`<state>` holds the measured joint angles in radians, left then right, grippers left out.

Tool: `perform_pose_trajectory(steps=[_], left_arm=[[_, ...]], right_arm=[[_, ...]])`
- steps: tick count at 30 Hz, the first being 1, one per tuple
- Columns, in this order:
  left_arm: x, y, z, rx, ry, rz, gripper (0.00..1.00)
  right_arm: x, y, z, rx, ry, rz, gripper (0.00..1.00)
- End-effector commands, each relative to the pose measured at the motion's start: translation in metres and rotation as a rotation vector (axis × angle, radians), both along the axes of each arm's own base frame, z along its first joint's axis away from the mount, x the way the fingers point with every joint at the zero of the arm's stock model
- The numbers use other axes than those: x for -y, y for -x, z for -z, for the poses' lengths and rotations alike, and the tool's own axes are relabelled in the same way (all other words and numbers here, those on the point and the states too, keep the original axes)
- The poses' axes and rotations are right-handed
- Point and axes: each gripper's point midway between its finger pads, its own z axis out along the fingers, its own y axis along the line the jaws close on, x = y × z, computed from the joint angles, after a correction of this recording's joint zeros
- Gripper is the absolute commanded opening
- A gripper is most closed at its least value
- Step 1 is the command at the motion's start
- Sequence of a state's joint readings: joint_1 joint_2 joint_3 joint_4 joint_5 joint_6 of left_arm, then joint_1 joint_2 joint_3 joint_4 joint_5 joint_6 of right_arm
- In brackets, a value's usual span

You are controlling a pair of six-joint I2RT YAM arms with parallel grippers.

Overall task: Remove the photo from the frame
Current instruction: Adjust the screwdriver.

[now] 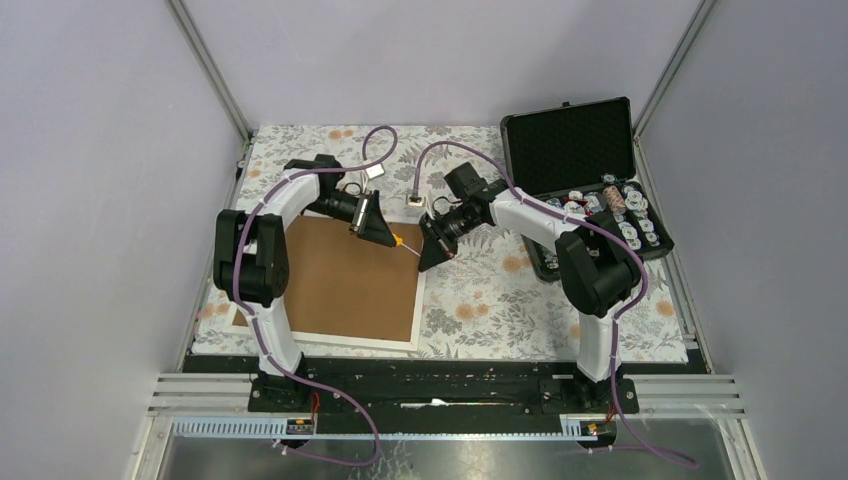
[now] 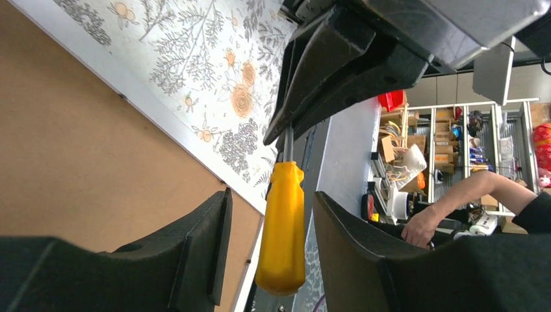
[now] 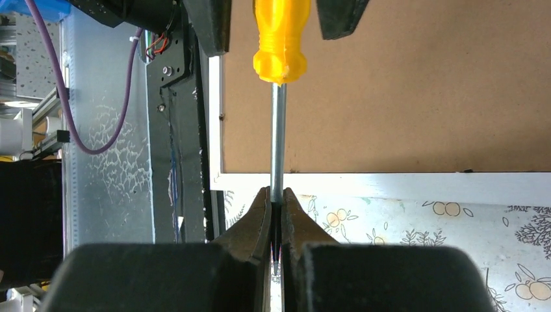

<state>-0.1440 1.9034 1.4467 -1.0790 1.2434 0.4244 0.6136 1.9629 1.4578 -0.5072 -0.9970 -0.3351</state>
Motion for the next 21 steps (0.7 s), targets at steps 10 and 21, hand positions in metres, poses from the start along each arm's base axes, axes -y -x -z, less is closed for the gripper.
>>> perform_pose_trajectory(steps=[10,21], left_arm=[[0.018,0.021,-0.015,0.012,0.104,0.087,0.41],[0.023,0.021,-0.020,0.024,0.105,0.073,0.00]], right_arm=[[-0.009,0.011,-0.033,0.066,-0.075,-0.090,0.00],[-0.008,0.013,-0.032,0.074,-0.061,-0.099,0.10]])
